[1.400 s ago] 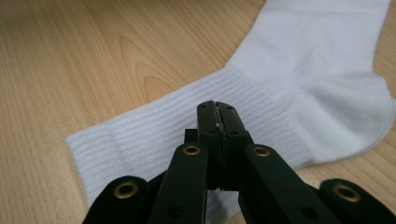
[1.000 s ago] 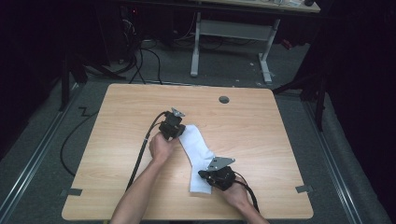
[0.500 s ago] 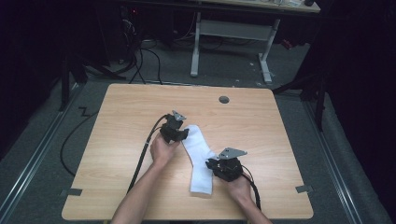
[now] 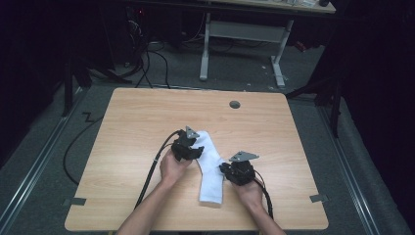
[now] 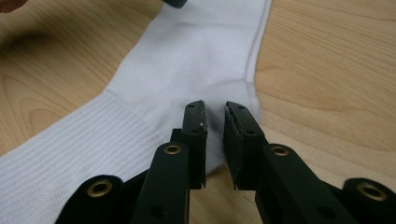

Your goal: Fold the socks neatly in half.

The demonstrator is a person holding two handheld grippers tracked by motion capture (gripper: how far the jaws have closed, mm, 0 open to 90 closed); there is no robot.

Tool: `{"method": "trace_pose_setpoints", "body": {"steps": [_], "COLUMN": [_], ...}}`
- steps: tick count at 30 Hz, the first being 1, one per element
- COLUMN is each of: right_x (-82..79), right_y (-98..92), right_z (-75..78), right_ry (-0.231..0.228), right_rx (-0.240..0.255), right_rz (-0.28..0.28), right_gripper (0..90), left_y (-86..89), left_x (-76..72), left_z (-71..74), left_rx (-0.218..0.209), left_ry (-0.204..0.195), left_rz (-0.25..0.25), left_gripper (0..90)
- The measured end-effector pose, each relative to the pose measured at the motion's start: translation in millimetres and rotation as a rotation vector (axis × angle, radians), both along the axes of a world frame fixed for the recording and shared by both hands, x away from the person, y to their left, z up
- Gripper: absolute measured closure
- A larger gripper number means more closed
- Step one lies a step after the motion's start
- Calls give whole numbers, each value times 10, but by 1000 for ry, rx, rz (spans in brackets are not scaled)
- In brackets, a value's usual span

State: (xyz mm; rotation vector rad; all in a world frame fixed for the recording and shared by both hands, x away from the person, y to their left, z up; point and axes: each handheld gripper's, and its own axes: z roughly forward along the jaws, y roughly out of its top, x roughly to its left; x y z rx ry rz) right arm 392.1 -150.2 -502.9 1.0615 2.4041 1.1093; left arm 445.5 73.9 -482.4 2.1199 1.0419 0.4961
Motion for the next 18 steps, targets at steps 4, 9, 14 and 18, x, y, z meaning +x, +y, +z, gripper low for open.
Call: {"method": "trace_pose_setpoints", "body": {"steps": [4,9,14,18], "right_x": [31,67,103,154], "right_y": [0,-9,-25,15], "right_z": [-14,-30,-44,-7], "right_ry": [-6,-11,-12,-11], "right_rx": [-2,10,29,-14], "right_rz": [-4,-9,-13,-5], "right_gripper": [786,785,783,761], "left_y": [-29,-42,-60,-64], "left_x": [-78,-122,-151,-157], "left_z": [-15,-44,-112,-137], "left_rx": [-6,-3,5,23], "left_ry": [10,20,24,29], "left_rz": [-16,-20,-13,-5], "left_gripper": [491,457,449,448]}}
